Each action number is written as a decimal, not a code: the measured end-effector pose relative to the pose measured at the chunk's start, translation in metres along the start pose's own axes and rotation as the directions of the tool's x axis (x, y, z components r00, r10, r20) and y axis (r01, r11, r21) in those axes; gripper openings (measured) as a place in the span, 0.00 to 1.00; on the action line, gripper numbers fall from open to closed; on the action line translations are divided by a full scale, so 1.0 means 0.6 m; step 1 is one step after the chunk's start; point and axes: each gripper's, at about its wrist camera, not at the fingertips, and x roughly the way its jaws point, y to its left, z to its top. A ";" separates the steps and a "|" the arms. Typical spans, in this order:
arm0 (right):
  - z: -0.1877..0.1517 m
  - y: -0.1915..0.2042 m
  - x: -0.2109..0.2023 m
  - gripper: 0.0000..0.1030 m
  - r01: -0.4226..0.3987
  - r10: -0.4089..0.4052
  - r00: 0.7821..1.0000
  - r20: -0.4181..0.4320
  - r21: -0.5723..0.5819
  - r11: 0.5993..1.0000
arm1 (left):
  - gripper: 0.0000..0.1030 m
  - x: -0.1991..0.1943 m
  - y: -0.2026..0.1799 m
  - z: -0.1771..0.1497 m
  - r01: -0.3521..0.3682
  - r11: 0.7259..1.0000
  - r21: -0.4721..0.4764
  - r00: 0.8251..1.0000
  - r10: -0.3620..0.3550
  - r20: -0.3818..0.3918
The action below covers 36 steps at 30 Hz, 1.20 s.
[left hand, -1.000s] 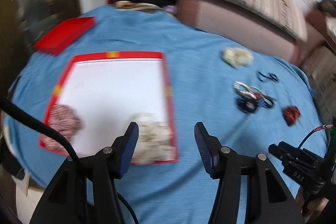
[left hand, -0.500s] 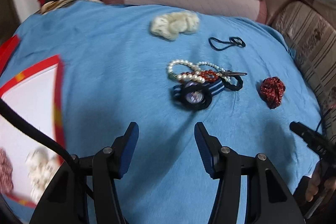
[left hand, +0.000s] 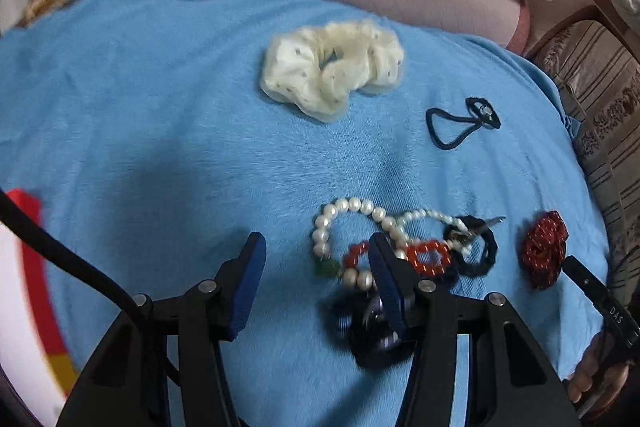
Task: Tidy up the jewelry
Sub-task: 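Grasp the pearl bracelet with the left tool while the right grasps the red polka-dot scrunchie, then place the pearl bracelet and red polka-dot scrunchie into the box, open both tools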
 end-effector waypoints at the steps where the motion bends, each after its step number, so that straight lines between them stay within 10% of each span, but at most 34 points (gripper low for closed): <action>1: 0.002 0.000 0.006 0.60 -0.003 0.003 1.000 -0.004 0.005 1.000 | 0.50 0.014 -0.001 0.004 0.019 1.000 0.005 1.000 -0.019 -0.014; 8: 0.013 0.013 0.044 0.61 0.017 -0.017 1.000 -0.012 -0.004 1.000 | 0.49 0.044 -0.028 0.018 0.045 0.996 0.082 0.999 -0.044 -0.008; 11: 0.017 0.009 0.056 0.58 0.028 -0.028 1.000 -0.003 0.007 1.000 | 0.13 0.045 -0.041 0.011 0.049 0.991 0.122 0.999 -0.048 -0.015; 12: 0.019 0.009 0.056 0.40 0.033 -0.033 0.999 0.006 0.004 0.999 | 0.09 0.043 -0.042 0.008 0.080 0.990 0.115 0.997 -0.077 -0.029; 13: 0.020 0.010 0.057 0.18 0.024 -0.024 1.000 0.000 -0.003 1.000 | 0.09 0.042 -0.043 0.007 0.111 0.989 0.096 0.993 -0.107 -0.050; 16: 0.021 0.013 0.042 0.12 0.010 -0.010 1.000 0.011 -0.007 1.000 | 0.09 0.020 -0.050 0.001 0.083 0.992 0.097 0.996 -0.081 -0.020; 36: -0.037 0.203 -0.129 0.10 -0.097 0.137 0.984 0.113 -0.300 0.949 | 0.09 -0.268 0.036 -0.078 0.045 0.998 0.036 0.979 -0.051 0.195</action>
